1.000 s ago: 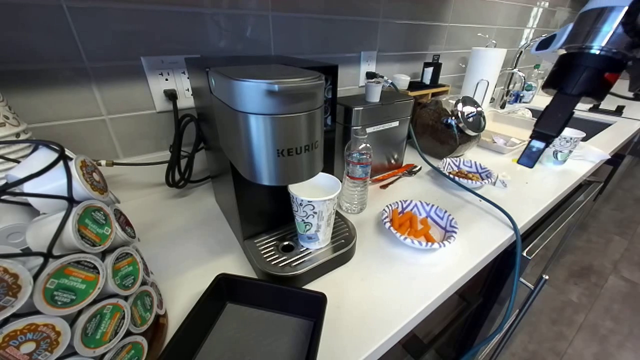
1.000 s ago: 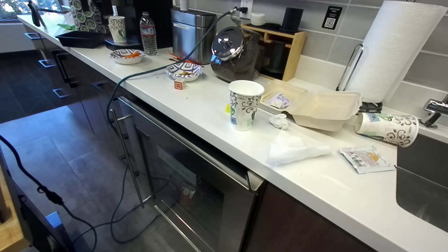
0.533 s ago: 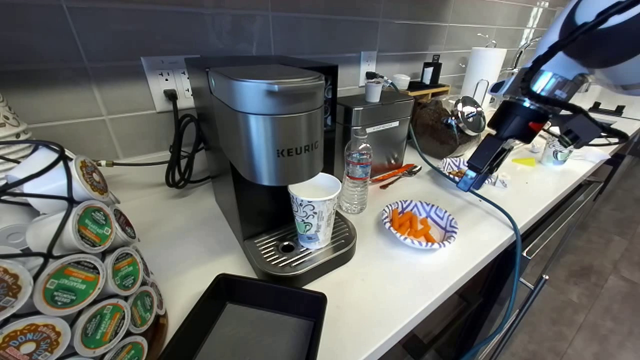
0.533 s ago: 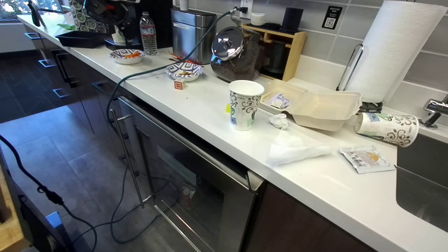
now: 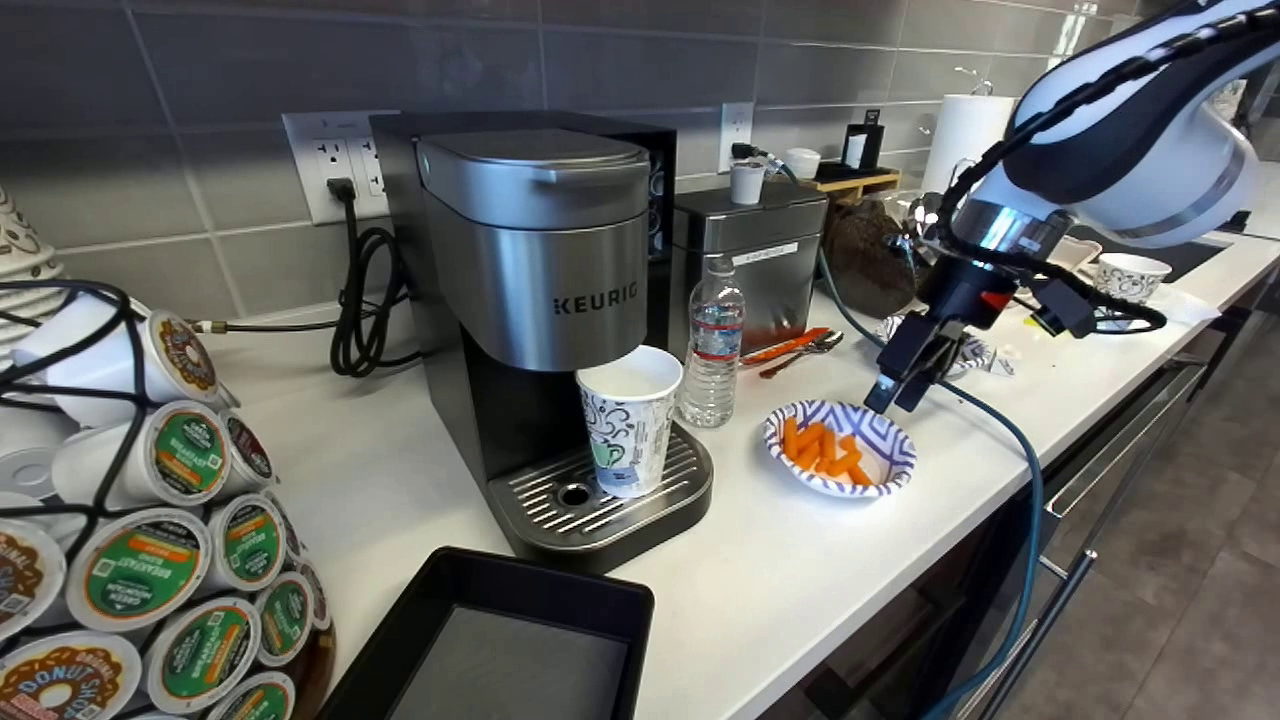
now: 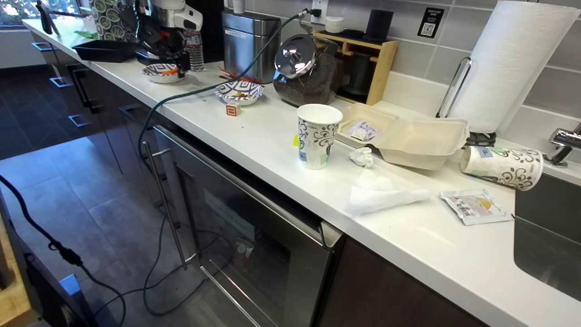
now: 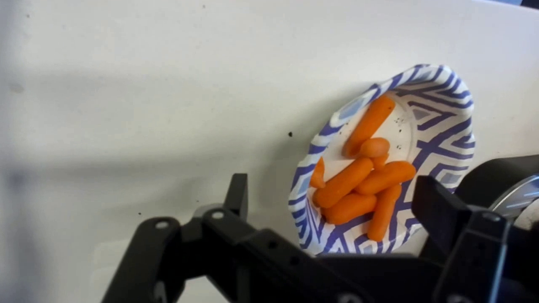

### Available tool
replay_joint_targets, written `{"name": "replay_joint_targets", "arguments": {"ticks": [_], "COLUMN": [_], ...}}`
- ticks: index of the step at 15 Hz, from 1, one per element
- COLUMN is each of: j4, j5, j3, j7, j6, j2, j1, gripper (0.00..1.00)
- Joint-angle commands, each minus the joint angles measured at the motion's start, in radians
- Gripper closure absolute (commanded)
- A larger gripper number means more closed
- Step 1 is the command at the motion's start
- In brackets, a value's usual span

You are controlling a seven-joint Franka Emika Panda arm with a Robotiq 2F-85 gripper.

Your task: Move the left plate to the right

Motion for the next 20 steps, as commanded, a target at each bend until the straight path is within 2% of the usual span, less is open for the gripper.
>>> {"name": "replay_joint_targets", "arguments": {"ticks": [1, 2, 4, 5, 6, 13, 17, 20], "j4": [0.073, 0.082, 0.1, 0.106, 0.112, 0.113, 0.104, 0.112], "j5": [0.05, 0.048, 0.04, 0.032, 0.025, 0.004, -0.019, 0.022], "j3": [0.048, 0.055, 0.065, 0.068, 0.069, 0.068, 0.053, 0.039], "j7": [-0.025, -0.02, -0.008, -0.001, 0.006, 0.016, 0.045, 0.029], "j6": [-0.027, -0.03, -0.033, -0.039, -0.048, -0.092, -0.184, -0.291], "j2": [0.074, 0.086, 0.107, 0.113, 0.12, 0.111, 0.058, 0.019], "j1": [-0.056, -0.063, -0.074, -0.078, -0.081, -0.092, -0.105, -0.138], "gripper": [0.05, 0.13, 0.21, 0.38, 0.47, 0.99, 1.0, 0.99]}}
